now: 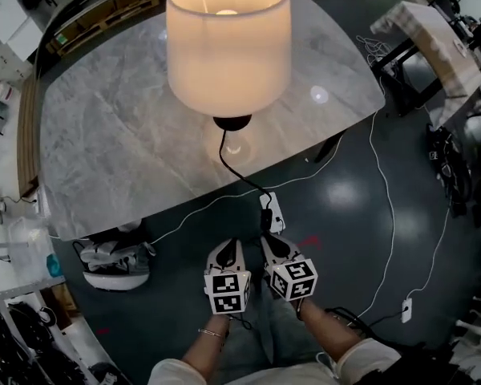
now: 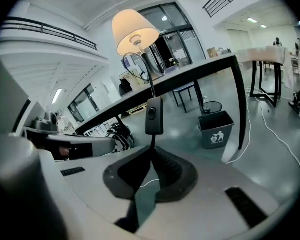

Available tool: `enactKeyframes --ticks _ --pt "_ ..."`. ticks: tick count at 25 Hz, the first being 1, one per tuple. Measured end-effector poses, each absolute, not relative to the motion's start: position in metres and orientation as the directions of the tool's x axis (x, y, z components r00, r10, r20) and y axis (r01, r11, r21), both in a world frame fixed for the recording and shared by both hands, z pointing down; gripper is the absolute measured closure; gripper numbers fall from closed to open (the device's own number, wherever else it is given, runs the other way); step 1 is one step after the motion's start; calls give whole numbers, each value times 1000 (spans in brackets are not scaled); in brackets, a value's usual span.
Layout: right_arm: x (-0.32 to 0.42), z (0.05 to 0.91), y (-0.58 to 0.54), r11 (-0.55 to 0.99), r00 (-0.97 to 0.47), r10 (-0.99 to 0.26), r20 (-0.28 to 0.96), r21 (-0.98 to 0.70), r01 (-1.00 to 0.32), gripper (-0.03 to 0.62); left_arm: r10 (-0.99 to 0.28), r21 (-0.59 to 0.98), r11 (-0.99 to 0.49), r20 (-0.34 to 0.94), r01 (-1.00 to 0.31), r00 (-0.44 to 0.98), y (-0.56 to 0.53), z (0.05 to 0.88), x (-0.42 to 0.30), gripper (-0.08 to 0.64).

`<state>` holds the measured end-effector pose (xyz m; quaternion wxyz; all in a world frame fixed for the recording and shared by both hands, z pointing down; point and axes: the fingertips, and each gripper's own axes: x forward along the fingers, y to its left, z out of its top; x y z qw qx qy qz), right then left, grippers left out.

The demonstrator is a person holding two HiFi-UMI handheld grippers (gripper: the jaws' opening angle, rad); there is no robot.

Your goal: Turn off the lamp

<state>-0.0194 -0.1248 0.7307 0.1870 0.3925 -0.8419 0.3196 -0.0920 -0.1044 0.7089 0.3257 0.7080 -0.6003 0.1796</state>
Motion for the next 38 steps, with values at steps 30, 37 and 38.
enactKeyframes --ticks 30,37,38 --pt "4 591 -122 534 -635 -544 549 -356 -766 575 -778 247 -138 572 -959 259 -118 550 -65 552" --pt "3 591 -126 528 -626 -549 554 -351 -773 575 -756 305 -179 565 -935 329 -135 553 -57 474" --pt "3 592 -126 528 -625 -549 555 -350 -774 575 -755 311 -189 561 -931 341 -138 552 -55 452"
